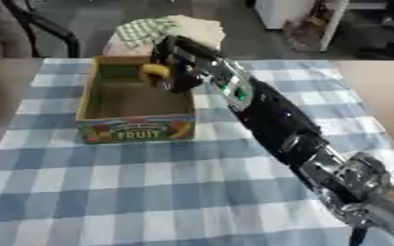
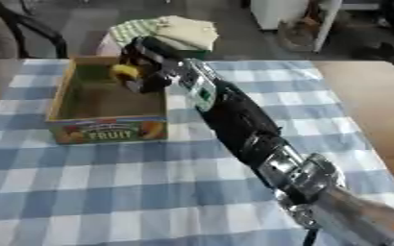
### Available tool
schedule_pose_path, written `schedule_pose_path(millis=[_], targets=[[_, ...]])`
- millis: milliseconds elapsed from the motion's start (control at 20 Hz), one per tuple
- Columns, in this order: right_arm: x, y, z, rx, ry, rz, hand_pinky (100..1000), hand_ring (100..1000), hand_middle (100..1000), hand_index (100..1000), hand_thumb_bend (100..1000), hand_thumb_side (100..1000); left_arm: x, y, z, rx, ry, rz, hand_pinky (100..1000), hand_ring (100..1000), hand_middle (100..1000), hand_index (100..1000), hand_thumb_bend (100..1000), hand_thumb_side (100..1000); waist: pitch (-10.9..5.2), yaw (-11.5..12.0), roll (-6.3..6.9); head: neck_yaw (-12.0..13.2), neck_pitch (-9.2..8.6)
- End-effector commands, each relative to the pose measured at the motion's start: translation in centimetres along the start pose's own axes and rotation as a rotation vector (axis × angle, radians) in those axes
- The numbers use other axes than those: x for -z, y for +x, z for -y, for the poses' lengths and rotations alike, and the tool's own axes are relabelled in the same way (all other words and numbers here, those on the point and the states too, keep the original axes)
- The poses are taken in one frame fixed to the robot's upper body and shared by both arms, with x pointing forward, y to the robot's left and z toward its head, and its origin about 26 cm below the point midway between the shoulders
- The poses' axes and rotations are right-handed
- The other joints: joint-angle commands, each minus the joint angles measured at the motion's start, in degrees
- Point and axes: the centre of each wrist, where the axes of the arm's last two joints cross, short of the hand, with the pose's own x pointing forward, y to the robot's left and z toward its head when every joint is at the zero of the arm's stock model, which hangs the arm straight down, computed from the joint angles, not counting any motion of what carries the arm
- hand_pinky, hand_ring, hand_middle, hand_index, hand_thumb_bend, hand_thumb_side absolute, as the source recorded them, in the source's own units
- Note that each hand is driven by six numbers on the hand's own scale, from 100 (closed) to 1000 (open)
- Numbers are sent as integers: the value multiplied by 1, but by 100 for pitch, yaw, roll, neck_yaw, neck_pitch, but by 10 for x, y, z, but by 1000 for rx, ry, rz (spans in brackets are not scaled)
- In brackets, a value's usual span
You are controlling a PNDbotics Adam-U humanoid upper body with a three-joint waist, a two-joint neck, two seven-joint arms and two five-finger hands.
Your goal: Pick up objects on the table and place them in the box.
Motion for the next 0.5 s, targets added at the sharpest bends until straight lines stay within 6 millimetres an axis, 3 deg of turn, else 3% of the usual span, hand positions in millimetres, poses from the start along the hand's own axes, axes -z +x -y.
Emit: schedule_pose_path(millis=[50, 150, 250, 350, 500], targets=[[1, -8, 3, -63, -16, -50, 706, 538, 344, 501, 100, 100, 4, 7, -6, 6, 5, 28, 732, 596, 517, 628, 783, 363, -70, 15, 45, -81, -64], [-1, -11, 0, -90, -30, -68, 716, 565, 444, 615, 100, 100, 4, 7, -6, 7, 7, 28, 732, 596, 516, 627, 783, 364, -56, 5, 33, -91, -69], [-1, -12, 1, -114, -52, -68, 737, 620, 610, 770, 207, 223, 5, 7, -7, 8, 8, 29, 732, 596, 516, 627, 783, 364, -42, -18, 15, -84, -76], [-1, -13, 2, -129, -74, -65, 763, 685, 752, 856, 314, 340, 5, 7, -7, 9, 8, 30, 732, 596, 517, 628, 782, 365, -34, -37, 2, -73, -82], [0, -12, 5, -138, -103, -59, 781, 720, 829, 906, 380, 403, 5, 7, -7, 10, 9, 29, 733, 596, 517, 628, 781, 365, -32, -53, -3, -67, -90]])
